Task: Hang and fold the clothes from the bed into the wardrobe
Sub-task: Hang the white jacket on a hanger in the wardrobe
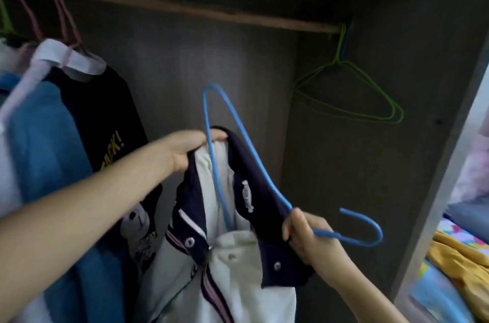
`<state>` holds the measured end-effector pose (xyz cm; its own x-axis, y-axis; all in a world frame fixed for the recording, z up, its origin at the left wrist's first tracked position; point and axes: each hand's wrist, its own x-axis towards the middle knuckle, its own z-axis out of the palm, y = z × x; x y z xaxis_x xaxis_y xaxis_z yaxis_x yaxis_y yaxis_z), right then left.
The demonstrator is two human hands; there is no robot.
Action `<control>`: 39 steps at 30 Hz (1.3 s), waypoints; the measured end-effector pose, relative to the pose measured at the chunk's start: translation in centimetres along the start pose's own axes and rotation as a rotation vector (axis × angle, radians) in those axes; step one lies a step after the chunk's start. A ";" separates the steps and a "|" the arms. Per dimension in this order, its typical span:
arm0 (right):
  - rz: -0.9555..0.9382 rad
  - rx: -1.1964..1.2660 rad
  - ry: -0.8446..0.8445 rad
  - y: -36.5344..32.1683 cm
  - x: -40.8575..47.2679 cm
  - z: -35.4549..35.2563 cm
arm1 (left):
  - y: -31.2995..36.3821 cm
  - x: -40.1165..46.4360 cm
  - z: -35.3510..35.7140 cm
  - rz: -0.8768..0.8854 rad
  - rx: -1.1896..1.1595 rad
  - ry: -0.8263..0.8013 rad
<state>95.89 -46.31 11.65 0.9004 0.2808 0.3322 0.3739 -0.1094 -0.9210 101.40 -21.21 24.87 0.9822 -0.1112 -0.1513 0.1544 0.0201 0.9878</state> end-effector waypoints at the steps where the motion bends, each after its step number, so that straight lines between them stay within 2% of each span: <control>1: 0.026 -0.116 -0.052 -0.4 -0.5 -0.1 | 0.3 -0.3 -1.3 -0.008 0.005 0.021; 4: 0.079 -0.354 -0.153 -2.5 -1.0 -0.7 | -0.6 -0.8 -4.0 -0.016 0.023 0.113; 7: 0.212 -0.453 -0.195 -4.2 -1.3 -1.3 | -2.0 -0.3 -4.5 -0.130 -0.051 0.167; 10: 0.323 -0.487 -0.224 -5.1 -1.7 -1.7 | -3.0 0.0 -4.5 -0.177 -0.243 0.093; 13: 0.333 -0.536 -0.251 -5.6 -2.1 -2.2 | -3.7 0.1 -4.8 -0.150 -0.383 -0.032; 16: 0.313 -0.613 -0.213 -5.4 -2.0 -2.5 | -4.2 0.8 -4.9 -0.097 -0.317 -0.085; 22: 0.273 -0.672 -0.144 -4.6 -1.3 -3.4 | -5.4 2.9 -4.9 -0.099 -0.214 0.020; 28: 0.426 -0.820 -0.247 -3.5 0.4 -3.8 | -8.1 5.4 -3.3 -0.051 0.006 0.189; 30: 0.443 -0.867 -0.296 -3.4 0.5 -3.9 | -9.4 6.2 -2.5 0.060 0.275 0.255; 32: 0.449 -0.954 -0.340 -2.7 0.1 -3.4 | -10.7 6.3 -1.0 0.270 0.753 0.351; 33: 0.437 -1.010 -0.348 -2.3 0.0 -2.9 | -11.2 6.0 0.2 0.393 0.915 0.379; 36: 0.359 -0.995 -0.274 -2.3 1.2 -2.4 | -12.0 4.9 3.4 0.729 1.001 0.287; 39: 0.413 -0.550 -0.166 -3.3 3.8 -2.8 | -12.4 4.9 4.1 0.789 0.987 0.184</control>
<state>98.73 -47.55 16.56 0.9635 0.2495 -0.0975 0.1070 -0.6921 -0.7139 103.82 -26.08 12.03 0.7831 -0.2659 0.5621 -0.5421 -0.7348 0.4077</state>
